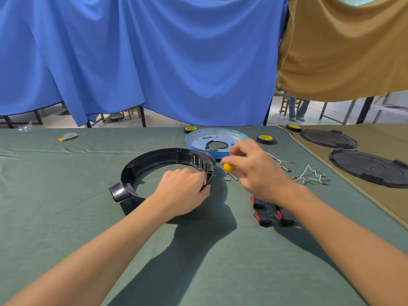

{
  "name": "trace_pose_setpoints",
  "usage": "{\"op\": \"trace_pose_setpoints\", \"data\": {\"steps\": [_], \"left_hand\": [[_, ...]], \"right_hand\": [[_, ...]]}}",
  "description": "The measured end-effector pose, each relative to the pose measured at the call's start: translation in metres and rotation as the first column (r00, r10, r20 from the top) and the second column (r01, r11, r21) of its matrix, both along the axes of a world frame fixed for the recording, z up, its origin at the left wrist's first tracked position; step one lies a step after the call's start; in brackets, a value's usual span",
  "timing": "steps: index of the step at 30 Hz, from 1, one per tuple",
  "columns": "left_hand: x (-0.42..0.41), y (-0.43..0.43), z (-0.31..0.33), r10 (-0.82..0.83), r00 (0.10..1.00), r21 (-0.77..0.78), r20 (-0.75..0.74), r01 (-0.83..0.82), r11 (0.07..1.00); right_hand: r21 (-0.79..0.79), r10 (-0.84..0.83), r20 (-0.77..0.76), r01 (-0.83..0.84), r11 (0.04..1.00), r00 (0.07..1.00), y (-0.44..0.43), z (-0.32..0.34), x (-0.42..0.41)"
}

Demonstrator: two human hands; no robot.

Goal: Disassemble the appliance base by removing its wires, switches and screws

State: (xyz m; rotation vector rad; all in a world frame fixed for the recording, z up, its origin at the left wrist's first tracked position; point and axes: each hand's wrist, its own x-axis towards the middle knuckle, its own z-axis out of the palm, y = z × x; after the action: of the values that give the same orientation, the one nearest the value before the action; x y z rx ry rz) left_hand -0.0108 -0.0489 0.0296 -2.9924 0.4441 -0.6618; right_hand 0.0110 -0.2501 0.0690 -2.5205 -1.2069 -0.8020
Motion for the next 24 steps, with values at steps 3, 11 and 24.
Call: {"op": "trace_pose_setpoints", "data": {"steps": [3, 11, 24], "left_hand": [[-0.013, 0.003, -0.010, -0.032, 0.981, 0.101, 0.192, 0.013, 0.995], [-0.034, -0.002, -0.030, 0.016, 0.937, 0.077, 0.350, -0.046, 0.996], [-0.036, 0.000, -0.035, 0.070, 0.937, -0.017, 0.342, -0.069, 0.997]], "right_hand": [[-0.165, 0.094, 0.115, -0.075, 0.983, 0.989, -0.002, -0.018, -0.018], [-0.306, 0.072, -0.021, -0.075, 0.949, 0.997, -0.009, -0.049, -0.038], [-0.183, 0.001, -0.357, -0.070, 0.981, 0.934, -0.009, -0.063, -0.035]]}}
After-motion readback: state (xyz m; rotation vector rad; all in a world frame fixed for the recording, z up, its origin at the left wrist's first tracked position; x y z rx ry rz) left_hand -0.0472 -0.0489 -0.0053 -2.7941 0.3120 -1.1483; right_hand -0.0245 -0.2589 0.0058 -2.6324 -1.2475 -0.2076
